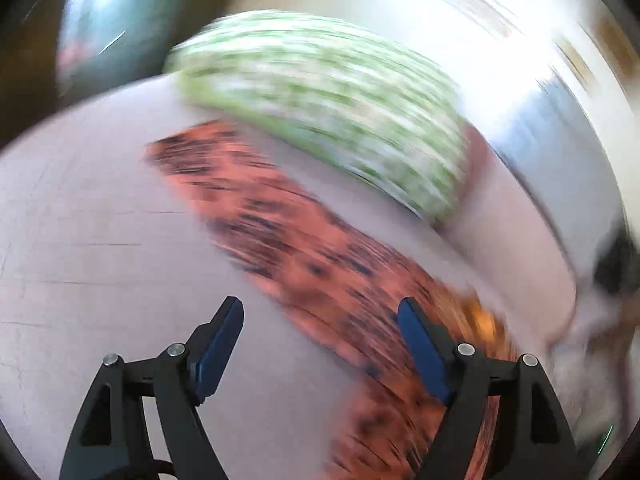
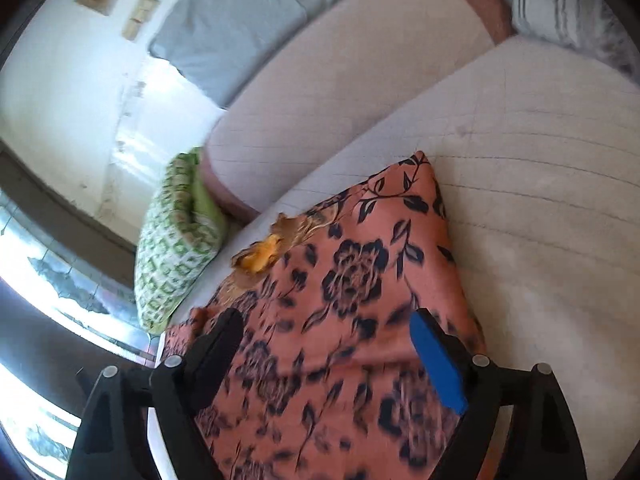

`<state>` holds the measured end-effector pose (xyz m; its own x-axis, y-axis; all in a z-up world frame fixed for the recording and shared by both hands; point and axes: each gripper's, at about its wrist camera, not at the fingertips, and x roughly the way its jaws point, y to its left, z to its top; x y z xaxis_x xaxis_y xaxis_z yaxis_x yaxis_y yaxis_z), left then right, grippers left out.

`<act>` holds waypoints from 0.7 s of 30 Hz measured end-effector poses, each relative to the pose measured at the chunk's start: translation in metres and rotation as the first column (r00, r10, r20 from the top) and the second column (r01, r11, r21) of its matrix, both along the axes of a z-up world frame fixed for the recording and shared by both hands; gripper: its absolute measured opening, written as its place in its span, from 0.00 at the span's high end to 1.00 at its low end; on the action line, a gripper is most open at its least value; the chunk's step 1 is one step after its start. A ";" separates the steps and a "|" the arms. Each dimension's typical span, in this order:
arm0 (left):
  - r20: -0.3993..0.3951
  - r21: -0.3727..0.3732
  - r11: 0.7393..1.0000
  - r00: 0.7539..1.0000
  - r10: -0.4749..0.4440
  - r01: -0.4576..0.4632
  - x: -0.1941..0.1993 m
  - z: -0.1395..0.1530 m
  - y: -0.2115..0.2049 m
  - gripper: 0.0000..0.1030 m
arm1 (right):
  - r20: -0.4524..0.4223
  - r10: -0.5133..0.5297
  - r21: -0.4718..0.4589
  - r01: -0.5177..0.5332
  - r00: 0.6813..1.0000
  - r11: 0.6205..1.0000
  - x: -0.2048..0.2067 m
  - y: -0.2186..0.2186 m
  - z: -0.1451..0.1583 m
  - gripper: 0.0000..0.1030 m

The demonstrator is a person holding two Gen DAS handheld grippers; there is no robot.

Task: Fold small clothes

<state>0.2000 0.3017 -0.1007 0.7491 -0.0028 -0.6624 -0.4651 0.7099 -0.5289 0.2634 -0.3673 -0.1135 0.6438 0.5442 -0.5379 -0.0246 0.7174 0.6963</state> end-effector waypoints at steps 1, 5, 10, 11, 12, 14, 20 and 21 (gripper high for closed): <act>-0.013 -0.055 0.997 0.999 0.051 -0.052 0.002 -0.009 0.025 0.22 | -0.007 0.010 -0.024 -0.010 1.000 1.000 -0.012 0.003 -0.003 0.14; -0.068 -0.157 0.973 0.984 0.162 -0.171 0.022 -0.040 0.104 0.22 | -0.043 0.034 -0.105 -0.039 0.998 0.994 -0.046 0.015 -0.027 0.14; -0.068 -0.141 0.967 0.977 0.204 -0.212 0.053 -0.046 0.145 0.23 | 0.002 0.102 -0.141 -0.101 0.995 0.985 -0.044 0.033 -0.026 0.14; -0.069 -0.134 0.966 0.975 0.212 -0.219 0.057 -0.046 0.146 0.23 | 0.007 0.111 -0.136 -0.109 0.994 0.985 -0.043 0.035 -0.026 0.14; -0.071 -0.121 0.968 0.975 0.211 -0.218 0.064 -0.045 0.150 0.23 | 0.006 0.115 -0.137 -0.113 0.993 0.984 -0.042 0.036 -0.026 0.14; -0.080 -0.084 0.972 0.974 0.211 -0.217 0.076 -0.044 0.154 0.24 | 0.004 0.121 -0.149 -0.119 0.993 0.982 -0.041 0.039 -0.028 0.14; -0.197 0.024 0.973 0.953 0.229 -0.229 0.095 -0.050 0.160 0.91 | 0.019 0.132 -0.163 -0.128 0.991 0.978 -0.042 0.043 -0.028 0.14; -0.203 0.040 0.971 0.950 0.238 -0.235 0.097 -0.043 0.159 0.96 | 0.019 0.134 -0.162 -0.129 0.991 0.978 -0.042 0.042 -0.028 0.14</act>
